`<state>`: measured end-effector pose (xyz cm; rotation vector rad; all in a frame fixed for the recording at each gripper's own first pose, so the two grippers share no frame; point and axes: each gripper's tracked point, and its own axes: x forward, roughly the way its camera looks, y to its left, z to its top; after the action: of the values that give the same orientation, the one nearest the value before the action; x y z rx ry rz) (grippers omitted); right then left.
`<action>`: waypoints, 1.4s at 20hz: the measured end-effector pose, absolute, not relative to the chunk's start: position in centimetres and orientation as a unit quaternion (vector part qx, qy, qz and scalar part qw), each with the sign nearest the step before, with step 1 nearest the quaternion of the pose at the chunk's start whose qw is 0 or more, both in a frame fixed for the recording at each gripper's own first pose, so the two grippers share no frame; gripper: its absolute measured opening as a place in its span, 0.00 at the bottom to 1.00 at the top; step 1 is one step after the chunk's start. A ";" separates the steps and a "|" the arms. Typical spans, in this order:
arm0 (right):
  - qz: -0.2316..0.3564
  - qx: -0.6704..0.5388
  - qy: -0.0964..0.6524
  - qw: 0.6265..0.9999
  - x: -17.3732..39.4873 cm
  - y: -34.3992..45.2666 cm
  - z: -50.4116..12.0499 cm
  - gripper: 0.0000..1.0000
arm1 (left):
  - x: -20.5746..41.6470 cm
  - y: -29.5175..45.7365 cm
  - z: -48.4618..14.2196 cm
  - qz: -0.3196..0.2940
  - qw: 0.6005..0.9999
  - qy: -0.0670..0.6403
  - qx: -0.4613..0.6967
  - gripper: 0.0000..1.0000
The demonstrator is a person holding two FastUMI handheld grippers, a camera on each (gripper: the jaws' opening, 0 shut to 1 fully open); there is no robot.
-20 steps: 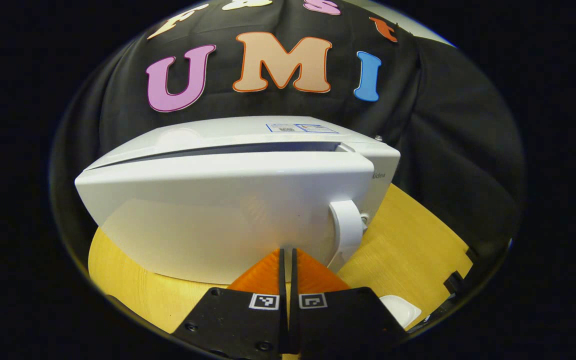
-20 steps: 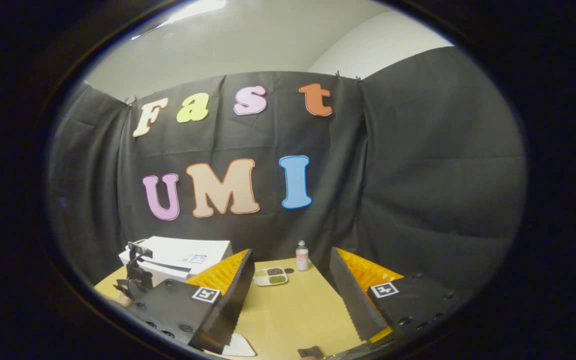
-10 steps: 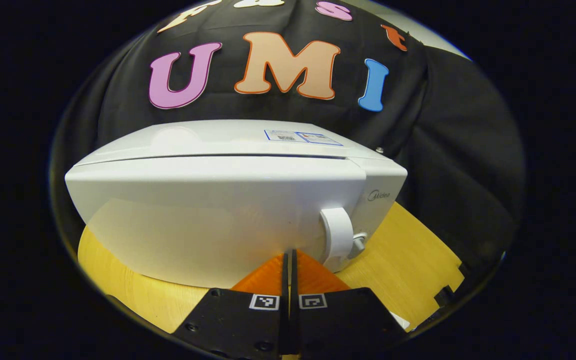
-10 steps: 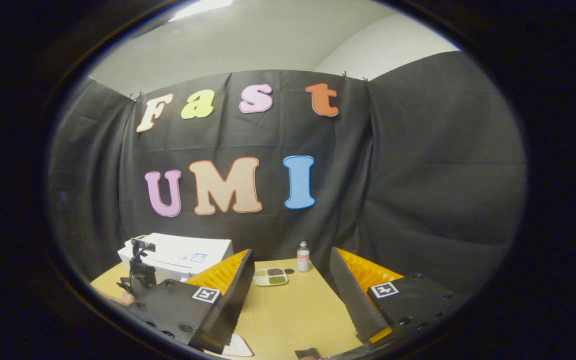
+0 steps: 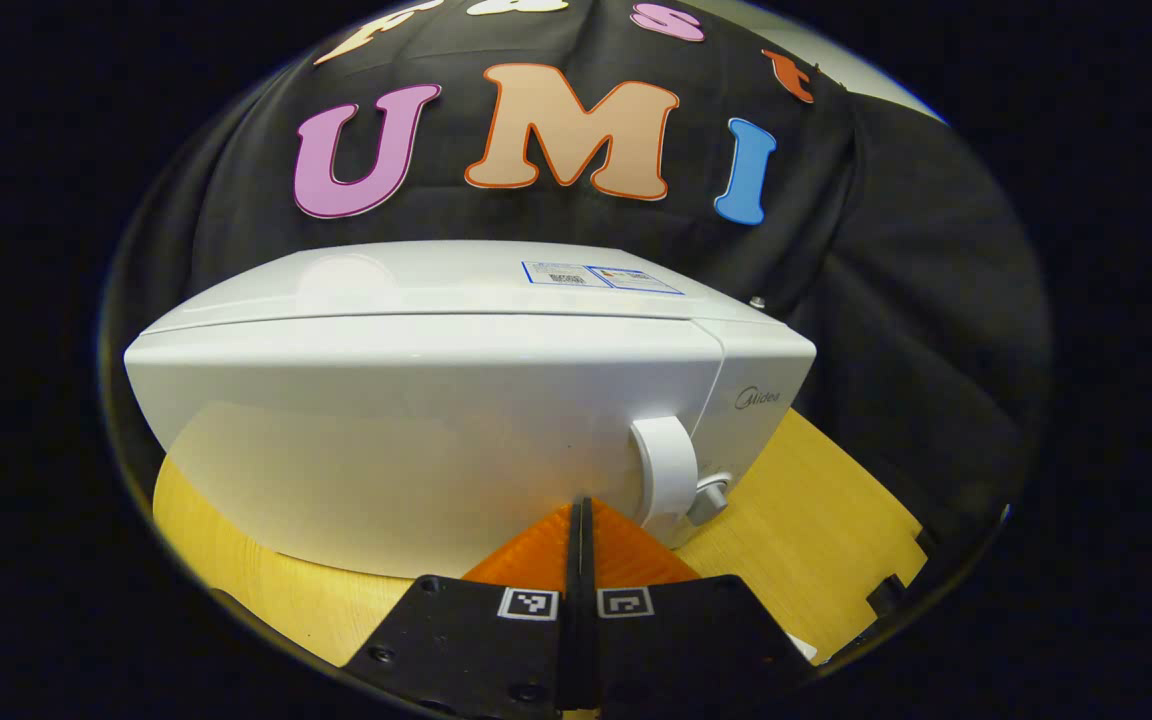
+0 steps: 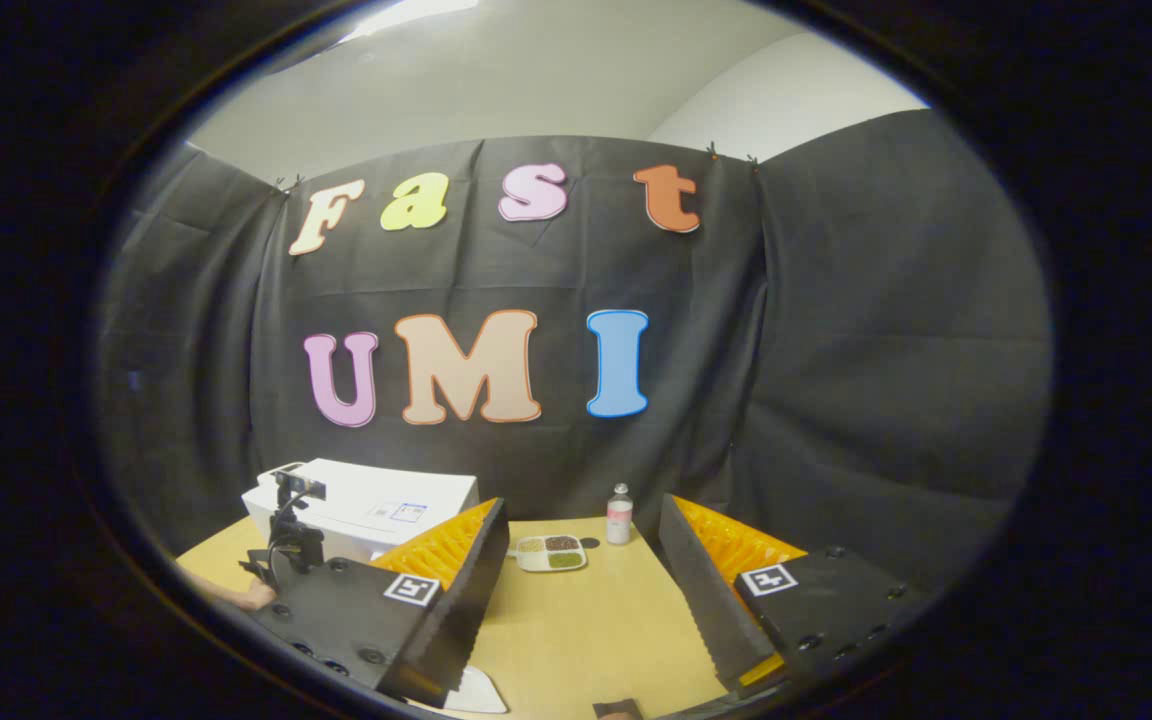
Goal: Open the microwave oven with the left hand, put the food in, and close the microwave oven.
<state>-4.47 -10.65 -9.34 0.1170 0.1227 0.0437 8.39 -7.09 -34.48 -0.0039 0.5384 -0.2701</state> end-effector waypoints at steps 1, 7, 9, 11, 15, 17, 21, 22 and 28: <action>0.025 0.061 0.063 0.996 -4.4 -10.4 -9.4 0.83 | 8.1 -6.7 -34.2 -0.126 0.958 0.259 0.005 0.01; 0.061 0.073 0.066 0.993 -3.2 -7.6 -10.0 0.83 | 4.8 -4.0 -28.6 -0.111 0.977 0.170 0.058 0.96; 0.076 0.080 0.064 0.992 -2.6 -6.3 -10.1 0.83 | 3.9 -3.2 -26.9 -0.107 0.980 0.154 0.063 0.95; 0.090 0.081 0.063 0.991 -2.4 -5.2 -10.1 0.83 | 3.2 -1.9 -24.6 -0.092 0.984 0.135 0.065 0.97; 0.108 0.080 0.062 0.989 -1.6 -3.4 -10.2 0.83 | 2.0 -0.1 -18.6 -0.068 0.993 0.083 0.051 0.97; 0.112 0.079 0.063 0.989 -1.6 -3.1 -9.8 0.83 | 1.4 0.9 -16.0 -0.056 0.995 0.063 0.048 0.97; 0.116 0.082 0.059 0.988 -1.2 -2.5 -9.4 0.83 | 0.2 2.1 -10.3 -0.035 0.999 0.019 0.035 0.97; 0.117 0.081 0.059 0.988 -1.1 -2.3 -9.4 0.83 | -0.2 2.5 -8.8 -0.027 0.999 0.008 0.030 0.97; 0.114 0.078 0.053 0.989 -1.1 -2.2 -8.8 0.83 | -1.8 4.3 -3.5 0.008 1.000 -0.009 -0.003 0.98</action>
<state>-1.06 -2.23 -8.78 0.1564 0.1069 0.2282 -1.76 4.28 -3.49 -0.0050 -0.0172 0.0170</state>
